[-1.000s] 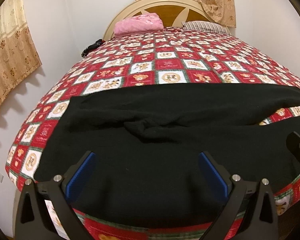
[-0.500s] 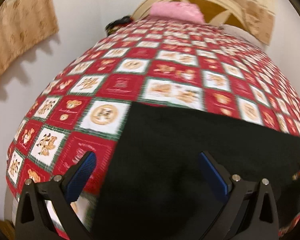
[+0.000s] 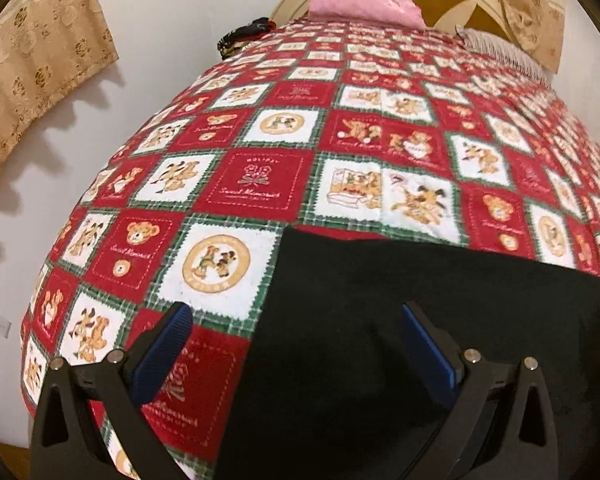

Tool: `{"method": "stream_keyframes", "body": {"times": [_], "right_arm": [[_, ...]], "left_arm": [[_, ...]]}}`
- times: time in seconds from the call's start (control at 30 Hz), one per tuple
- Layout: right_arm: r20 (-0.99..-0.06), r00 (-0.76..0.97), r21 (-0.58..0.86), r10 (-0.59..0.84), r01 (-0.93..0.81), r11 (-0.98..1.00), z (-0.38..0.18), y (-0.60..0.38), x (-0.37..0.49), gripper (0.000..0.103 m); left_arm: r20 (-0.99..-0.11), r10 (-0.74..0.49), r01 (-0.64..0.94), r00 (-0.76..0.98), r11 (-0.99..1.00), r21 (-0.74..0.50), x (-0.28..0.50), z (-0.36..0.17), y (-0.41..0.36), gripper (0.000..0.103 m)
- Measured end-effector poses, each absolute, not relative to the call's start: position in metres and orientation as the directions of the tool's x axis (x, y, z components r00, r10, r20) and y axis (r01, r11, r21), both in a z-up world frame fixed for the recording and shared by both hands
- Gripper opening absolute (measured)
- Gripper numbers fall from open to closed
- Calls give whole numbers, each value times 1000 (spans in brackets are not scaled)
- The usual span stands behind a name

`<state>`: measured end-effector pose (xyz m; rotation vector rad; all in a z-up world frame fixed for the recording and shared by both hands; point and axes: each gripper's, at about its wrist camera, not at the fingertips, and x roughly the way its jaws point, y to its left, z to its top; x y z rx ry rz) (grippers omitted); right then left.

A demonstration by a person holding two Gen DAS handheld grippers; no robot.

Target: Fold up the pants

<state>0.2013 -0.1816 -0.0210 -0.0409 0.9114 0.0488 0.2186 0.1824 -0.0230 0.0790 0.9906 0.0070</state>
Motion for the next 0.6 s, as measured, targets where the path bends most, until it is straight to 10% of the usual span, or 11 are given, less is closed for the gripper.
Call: {"method": "stream_keyframes", "body": {"times": [0.5, 0.6], "right_arm": [[-849, 524, -120, 64, -309, 944, -60, -131, 266, 78], [-853, 492, -19, 175, -364, 931, -61, -132, 266, 46]], "left_arm": [[-882, -59, 54, 468, 998, -39, 268, -62, 201, 103], [-874, -57, 73, 483, 997, -25, 271, -62, 196, 103]]}}
